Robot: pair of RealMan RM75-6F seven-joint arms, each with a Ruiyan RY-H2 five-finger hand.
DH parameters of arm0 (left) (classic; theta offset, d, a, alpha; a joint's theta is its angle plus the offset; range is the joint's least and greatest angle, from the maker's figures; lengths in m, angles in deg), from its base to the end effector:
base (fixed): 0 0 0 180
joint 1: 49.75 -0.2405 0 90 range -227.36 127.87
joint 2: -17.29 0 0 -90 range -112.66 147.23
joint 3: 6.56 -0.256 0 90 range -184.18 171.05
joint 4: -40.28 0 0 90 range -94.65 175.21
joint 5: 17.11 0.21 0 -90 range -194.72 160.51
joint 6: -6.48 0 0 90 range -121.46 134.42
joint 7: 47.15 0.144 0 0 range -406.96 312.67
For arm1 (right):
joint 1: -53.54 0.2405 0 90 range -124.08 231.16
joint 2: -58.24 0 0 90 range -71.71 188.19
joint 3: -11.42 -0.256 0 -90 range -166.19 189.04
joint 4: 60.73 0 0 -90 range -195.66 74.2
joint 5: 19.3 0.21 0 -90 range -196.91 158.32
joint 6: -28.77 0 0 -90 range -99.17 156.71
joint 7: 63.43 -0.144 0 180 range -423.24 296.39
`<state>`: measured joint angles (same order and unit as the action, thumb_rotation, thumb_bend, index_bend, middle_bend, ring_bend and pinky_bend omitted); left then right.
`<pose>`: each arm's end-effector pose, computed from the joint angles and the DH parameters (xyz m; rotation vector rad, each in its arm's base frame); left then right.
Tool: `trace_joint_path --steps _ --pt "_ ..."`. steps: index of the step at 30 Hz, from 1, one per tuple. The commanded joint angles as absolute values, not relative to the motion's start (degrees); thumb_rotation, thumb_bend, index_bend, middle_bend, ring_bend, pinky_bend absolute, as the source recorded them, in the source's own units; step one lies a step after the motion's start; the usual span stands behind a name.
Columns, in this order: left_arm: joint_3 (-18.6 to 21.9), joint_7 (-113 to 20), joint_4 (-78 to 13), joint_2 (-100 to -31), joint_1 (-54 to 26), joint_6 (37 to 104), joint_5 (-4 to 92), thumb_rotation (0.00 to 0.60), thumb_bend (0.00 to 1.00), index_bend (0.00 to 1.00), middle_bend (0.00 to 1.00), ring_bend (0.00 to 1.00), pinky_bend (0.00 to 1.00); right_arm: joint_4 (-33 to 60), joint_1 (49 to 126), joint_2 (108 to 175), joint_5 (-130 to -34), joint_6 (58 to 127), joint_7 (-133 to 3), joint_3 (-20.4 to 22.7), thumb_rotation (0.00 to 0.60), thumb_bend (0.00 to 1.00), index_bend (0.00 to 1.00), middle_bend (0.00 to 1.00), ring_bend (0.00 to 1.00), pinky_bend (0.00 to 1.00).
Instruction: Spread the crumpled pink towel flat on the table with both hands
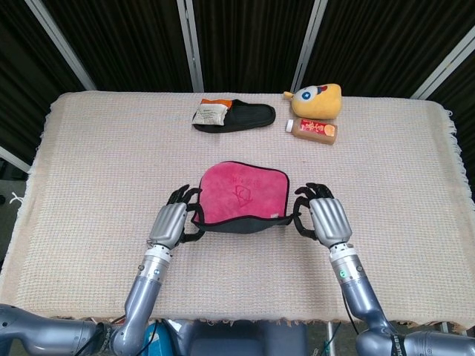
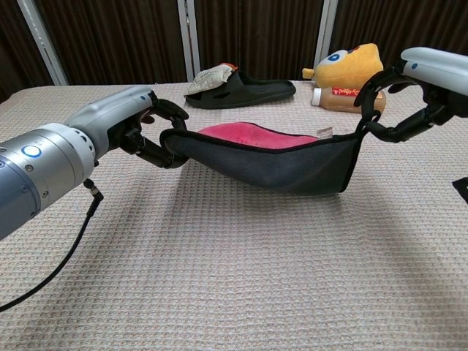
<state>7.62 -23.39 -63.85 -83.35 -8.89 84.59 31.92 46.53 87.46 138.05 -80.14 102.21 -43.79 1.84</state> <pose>-0.0742 0.2831 -0.0298 -1.4640 -1.4130 -1.2083 -0.1449 -0.2928 0.0517 1.5565 -1.1206 1.1181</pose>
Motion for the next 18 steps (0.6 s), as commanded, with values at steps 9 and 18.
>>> trace_joint_path --steps 9,18 --pt "6.7 -23.8 -65.3 -82.4 -10.5 84.6 33.6 0.600 0.56 0.72 0.14 0.00 0.01 47.6 86.3 138.9 -81.5 103.3 -42.2 2.7 0.600 0.61 0.71 0.30 0.17 0.15" --pt "5.8 -23.9 -66.4 -81.9 -11.8 84.3 34.6 0.600 0.56 0.72 0.14 0.00 0.01 48.3 85.0 139.3 -82.4 104.2 -41.3 3.4 0.600 0.60 0.71 0.30 0.16 0.15"
